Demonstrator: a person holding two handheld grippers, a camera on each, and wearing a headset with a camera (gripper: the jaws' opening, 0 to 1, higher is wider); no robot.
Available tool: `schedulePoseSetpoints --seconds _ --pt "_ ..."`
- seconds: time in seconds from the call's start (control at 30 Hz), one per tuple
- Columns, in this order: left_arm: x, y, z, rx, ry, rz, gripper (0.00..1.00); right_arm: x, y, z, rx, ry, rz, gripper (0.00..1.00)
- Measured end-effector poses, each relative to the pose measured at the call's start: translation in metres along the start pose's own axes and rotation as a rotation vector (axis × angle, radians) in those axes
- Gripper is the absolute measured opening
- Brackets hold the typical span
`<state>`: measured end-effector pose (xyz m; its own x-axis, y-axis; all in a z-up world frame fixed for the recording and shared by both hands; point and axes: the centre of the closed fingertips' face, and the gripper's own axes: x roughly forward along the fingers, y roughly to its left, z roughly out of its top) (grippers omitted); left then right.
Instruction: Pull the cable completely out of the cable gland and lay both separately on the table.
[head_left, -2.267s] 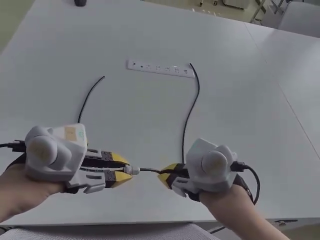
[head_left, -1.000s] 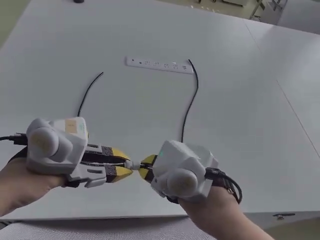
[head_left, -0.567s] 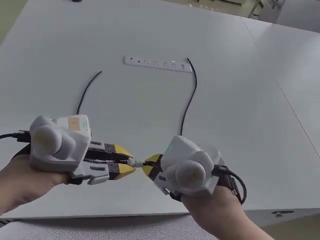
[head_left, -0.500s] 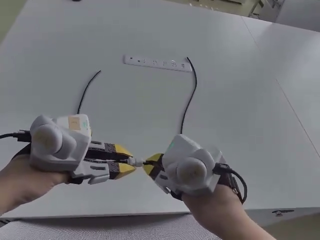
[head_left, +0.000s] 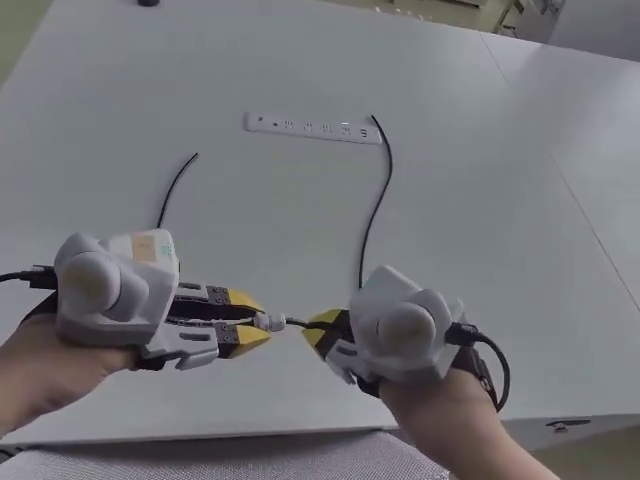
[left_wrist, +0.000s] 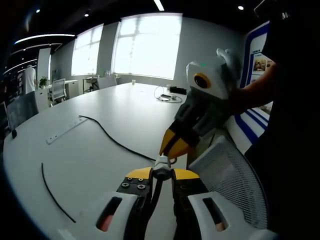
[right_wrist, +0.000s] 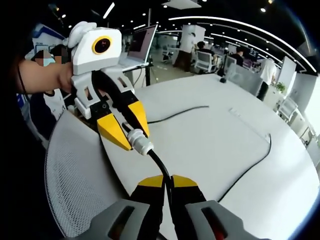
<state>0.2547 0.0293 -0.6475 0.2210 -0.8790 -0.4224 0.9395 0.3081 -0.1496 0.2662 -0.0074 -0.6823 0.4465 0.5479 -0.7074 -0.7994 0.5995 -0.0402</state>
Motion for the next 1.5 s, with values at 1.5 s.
schedulePoseSetpoints --seconds 1.5 --pt "-0.004 0.008 -0.007 -0.017 0.025 0.021 0.15 -0.005 0.002 -0.004 -0.033 -0.017 0.043 0.13"
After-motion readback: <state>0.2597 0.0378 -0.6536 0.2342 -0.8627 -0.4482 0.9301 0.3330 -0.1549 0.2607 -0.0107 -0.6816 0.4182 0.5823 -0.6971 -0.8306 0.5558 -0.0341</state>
